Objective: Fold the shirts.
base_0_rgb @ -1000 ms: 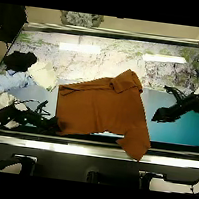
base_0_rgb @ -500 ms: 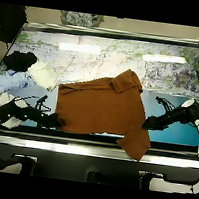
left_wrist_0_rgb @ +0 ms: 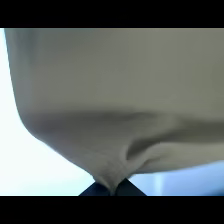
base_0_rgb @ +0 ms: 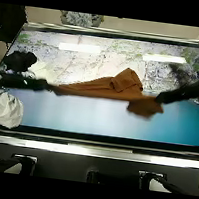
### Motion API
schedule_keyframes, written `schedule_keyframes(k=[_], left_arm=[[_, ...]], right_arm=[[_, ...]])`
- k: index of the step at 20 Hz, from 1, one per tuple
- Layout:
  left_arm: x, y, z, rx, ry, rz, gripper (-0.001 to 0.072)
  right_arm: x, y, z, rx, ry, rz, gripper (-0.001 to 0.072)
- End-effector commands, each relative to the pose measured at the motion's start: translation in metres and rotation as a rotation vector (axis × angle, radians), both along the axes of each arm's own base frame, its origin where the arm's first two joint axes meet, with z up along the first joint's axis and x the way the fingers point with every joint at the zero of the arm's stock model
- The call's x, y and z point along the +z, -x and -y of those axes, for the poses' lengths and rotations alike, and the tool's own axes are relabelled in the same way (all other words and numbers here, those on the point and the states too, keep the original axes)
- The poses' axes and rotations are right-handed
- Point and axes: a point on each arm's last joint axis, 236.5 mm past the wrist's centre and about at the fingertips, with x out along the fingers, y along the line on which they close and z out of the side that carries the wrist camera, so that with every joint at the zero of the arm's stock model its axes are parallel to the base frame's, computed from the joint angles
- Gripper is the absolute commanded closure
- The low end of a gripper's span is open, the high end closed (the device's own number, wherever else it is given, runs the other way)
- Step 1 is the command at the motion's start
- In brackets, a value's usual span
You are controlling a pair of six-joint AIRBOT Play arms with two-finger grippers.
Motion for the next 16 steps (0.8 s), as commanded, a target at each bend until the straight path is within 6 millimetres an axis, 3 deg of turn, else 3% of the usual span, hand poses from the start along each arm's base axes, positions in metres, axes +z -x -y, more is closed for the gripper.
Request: schedule_keyframes(k=[1,2,3,4,5,6,8,11,14,16], left_arm=[[0.279,0.016,-0.014,0.083,-0.032,0.715,0.0681],[0.355,0.049,-0.021,0.12,-0.048,0.922,0.0681],[0.418,0.092,-0.028,0.157,-0.06,1.101,0.0681],[0.457,0.129,-0.032,0.195,-0.039,1.209,0.0681],[0.476,0.154,-0.031,0.209,0.008,1.253,0.0681],[0.483,0.172,-0.028,0.209,0.055,1.264,0.0681],[0.474,0.182,-0.022,0.181,0.054,1.227,0.0681],[0.457,0.173,-0.022,0.169,0.016,1.163,0.0681],[0.424,0.141,-0.032,0.182,-0.075,1.037,0.068],[0.37,0.099,-0.042,0.176,-0.163,0.839,0.068]], right_arm=[[0.285,0.0,0.015,-0.096,0.205,0.831,0.0665],[0.379,0.042,0.016,-0.149,0.27,1.111,0.0666],[0.449,0.096,0.012,-0.196,0.308,1.334,0.0666],[0.488,0.144,0.005,-0.22,0.323,1.475,0.0666],[0.507,0.183,-0.003,-0.234,0.313,1.554,0.0666],[0.511,0.206,-0.009,-0.243,0.287,1.572,0.0666],[0.509,0.231,-0.015,-0.24,0.284,1.575,0.0666],[0.505,0.238,-0.016,-0.237,0.298,1.562,0.0666],[0.46,0.201,-0.008,-0.203,0.33,1.356,0.0666],[0.397,0.158,0.007,-0.17,0.36,1.085,0.0666]])
